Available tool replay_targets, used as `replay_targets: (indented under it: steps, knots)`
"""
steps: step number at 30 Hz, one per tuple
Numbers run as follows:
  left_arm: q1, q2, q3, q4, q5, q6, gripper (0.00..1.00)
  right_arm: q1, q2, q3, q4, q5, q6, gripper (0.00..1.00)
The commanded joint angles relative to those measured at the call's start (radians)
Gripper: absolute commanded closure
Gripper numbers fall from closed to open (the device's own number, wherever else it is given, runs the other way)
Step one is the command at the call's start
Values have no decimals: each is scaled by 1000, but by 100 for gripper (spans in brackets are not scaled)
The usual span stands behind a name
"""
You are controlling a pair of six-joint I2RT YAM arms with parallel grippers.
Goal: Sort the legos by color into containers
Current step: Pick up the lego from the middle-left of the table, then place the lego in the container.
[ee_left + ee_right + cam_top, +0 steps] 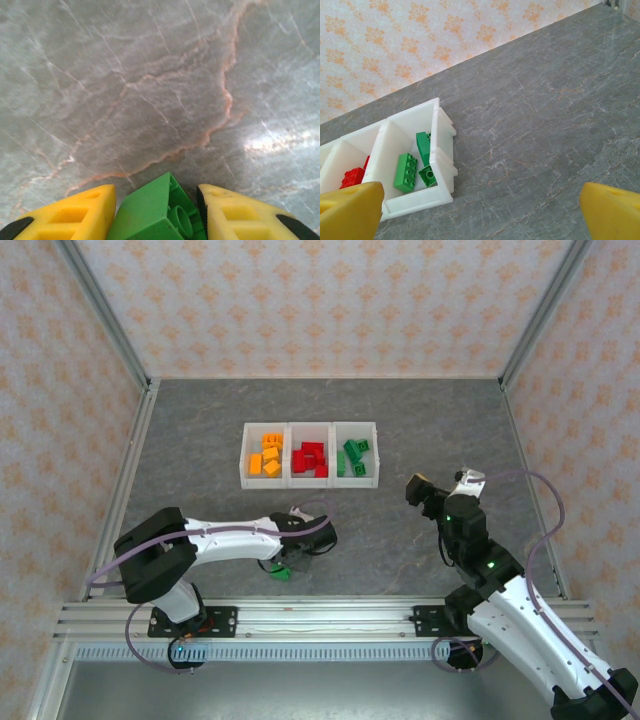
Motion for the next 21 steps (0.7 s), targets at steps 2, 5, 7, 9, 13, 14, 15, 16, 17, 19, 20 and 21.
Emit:
replay_targets:
  steps: [2, 5, 7, 9, 13, 14, 15, 16, 17, 19, 20, 21]
  knots:
    - [34, -30, 90, -29, -144, -15, 63, -1, -3, -5, 4, 33, 13, 0]
    - [63, -20, 183, -19, -166, 24, 63, -1, -3, -3, 4, 37, 12, 0]
    - [84, 8, 261, -14, -177, 58, 63, -1, -3, -3, 2, 37, 12, 0]
    - [99, 59, 375, -12, -185, 103, 63, -1, -5, 0, -2, 38, 12, 0]
    - [125, 195, 630, -37, -197, 210, 63, -1, -8, 5, -8, 44, 11, 0]
    - [131, 238, 703, -51, -201, 236, 63, -1, -9, 6, -8, 45, 10, 0]
    - [141, 278, 773, -63, -206, 262, 63, -1, -11, 6, -9, 46, 10, 0]
    - [150, 325, 828, -70, -208, 283, 62, -1, -12, 8, -12, 47, 11, 0]
    - [162, 374, 889, -82, -207, 301, 63, -1, -14, 8, -13, 49, 10, 0]
    - [188, 448, 991, -98, -195, 326, 62, -1, -19, 8, -14, 50, 11, 0]
    - [202, 482, 1033, -98, -186, 334, 62, -1, -21, 8, -14, 51, 11, 0]
    - [217, 515, 1071, -98, -176, 337, 63, -1, -24, 6, -12, 51, 12, 0]
